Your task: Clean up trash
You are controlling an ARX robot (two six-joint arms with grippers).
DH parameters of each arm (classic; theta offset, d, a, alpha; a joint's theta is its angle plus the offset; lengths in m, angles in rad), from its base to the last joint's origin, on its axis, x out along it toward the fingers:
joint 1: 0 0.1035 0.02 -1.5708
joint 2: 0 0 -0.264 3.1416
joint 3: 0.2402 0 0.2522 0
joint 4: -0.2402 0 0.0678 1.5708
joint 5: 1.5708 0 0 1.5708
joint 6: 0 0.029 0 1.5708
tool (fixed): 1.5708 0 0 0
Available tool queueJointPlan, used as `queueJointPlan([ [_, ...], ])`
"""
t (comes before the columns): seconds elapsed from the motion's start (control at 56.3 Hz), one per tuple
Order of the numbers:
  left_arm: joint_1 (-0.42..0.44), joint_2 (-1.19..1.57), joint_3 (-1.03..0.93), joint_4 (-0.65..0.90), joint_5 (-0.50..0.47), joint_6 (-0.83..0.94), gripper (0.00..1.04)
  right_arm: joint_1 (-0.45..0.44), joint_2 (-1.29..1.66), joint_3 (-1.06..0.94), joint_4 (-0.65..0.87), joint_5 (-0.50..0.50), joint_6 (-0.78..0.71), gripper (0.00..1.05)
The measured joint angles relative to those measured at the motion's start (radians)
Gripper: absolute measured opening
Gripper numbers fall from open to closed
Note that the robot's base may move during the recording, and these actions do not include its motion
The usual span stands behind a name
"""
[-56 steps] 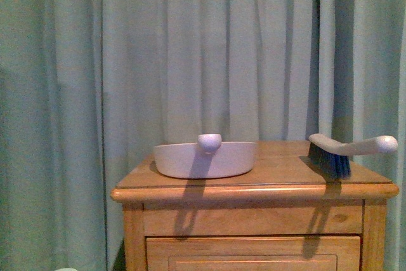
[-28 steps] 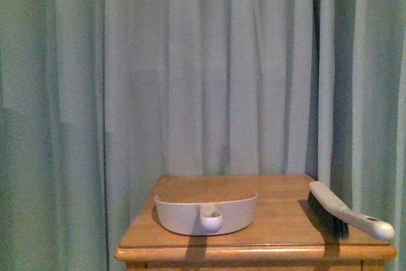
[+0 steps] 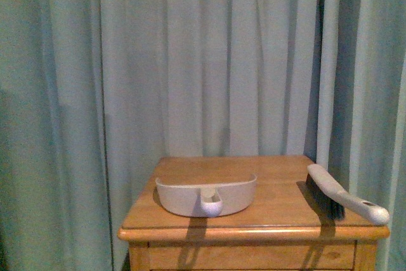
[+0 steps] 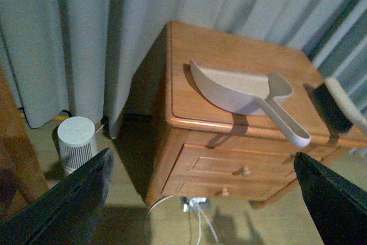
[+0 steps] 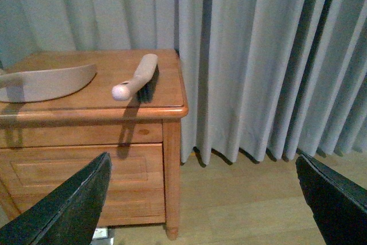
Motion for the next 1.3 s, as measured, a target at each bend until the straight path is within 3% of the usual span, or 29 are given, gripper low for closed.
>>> queueJointPlan([
  [0.178, -0.243, 0.275, 0.344, -0.185, -0.168, 0.121, 0.97, 0.000, 0.000, 0.000, 0.000, 0.000, 0.000, 0.97],
  [0.444, -0.421, 0.601, 0.583, -0.227, -0.293, 0.091, 0.97, 0.000, 0.000, 0.000, 0.000, 0.000, 0.000, 0.97],
  [0.853, -0.411, 0.934, 0.832, -0.264, -0.410, -0.001, 0.97, 0.000, 0.000, 0.000, 0.000, 0.000, 0.000, 0.97],
  [1.297, -0.401, 1.104, 0.951, -0.298, -0.439, -0.014, 0.97, 0.000, 0.000, 0.000, 0.000, 0.000, 0.000, 0.97],
])
